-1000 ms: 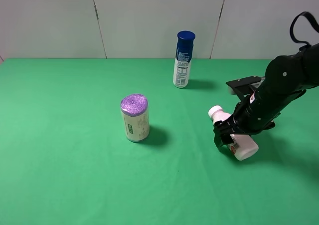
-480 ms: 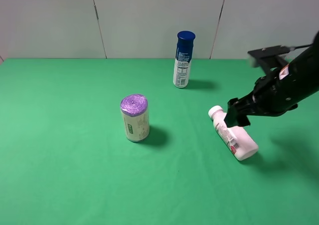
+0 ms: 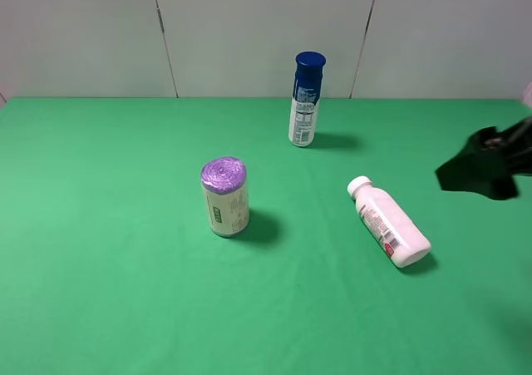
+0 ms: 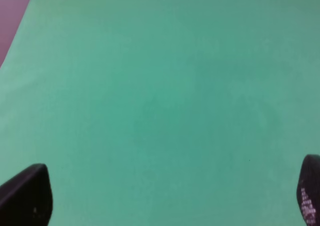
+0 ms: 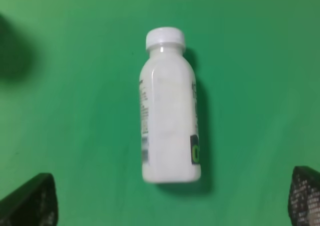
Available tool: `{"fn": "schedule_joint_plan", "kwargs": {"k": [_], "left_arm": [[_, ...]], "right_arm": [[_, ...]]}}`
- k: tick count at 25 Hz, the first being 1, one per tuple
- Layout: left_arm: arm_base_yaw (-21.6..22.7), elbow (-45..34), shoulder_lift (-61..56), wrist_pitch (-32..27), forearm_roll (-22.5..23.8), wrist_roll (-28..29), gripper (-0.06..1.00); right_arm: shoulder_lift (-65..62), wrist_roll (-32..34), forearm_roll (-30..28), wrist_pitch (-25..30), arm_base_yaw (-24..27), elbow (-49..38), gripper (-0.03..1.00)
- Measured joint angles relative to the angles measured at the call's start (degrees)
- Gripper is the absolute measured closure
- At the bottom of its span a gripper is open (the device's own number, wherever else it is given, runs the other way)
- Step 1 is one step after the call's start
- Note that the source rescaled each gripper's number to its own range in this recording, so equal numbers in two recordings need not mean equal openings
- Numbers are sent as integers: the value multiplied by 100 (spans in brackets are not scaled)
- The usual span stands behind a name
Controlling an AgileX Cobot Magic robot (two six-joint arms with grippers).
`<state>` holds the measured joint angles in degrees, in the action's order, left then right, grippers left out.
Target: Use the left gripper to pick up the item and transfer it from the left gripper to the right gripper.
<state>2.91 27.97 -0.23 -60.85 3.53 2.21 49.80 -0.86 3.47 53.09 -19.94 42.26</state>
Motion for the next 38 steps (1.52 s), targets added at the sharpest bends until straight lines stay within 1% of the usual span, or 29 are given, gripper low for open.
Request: {"fn": "schedule_joint_plan", "kwargs": {"k": [6, 10, 16, 20, 24, 29, 33, 35, 38], "left_arm": [[0, 0, 0, 0, 0, -6, -1], [0, 0, 0, 0, 0, -6, -1], [0, 0, 0, 0, 0, -6, -1], [0, 0, 0, 0, 0, -6, -1], [0, 0, 0, 0, 0, -6, -1], [0, 0, 0, 0, 0, -11, -1], [0, 0, 0, 0, 0, -11, -1], [0, 0, 0, 0, 0, -11, -1], [0, 0, 0, 0, 0, -11, -1]], "right_arm": [[-1290, 0, 6, 890, 0, 0, -3], [-2208, -43, 12, 1078, 0, 0, -3], [-3613, -18, 13, 1142, 0, 0, -3], [-4320, 2, -26, 1160, 0, -12, -3], [-4895, 86, -41, 1183, 0, -343, -3], [-5009, 130, -28, 1211, 0, -879, -3], [-5009, 130, -28, 967, 0, -1231, -3], [-5009, 130, -58, 718, 0, -1305, -3], [-5015, 136, -161, 624, 0, -1406, -3]]}}
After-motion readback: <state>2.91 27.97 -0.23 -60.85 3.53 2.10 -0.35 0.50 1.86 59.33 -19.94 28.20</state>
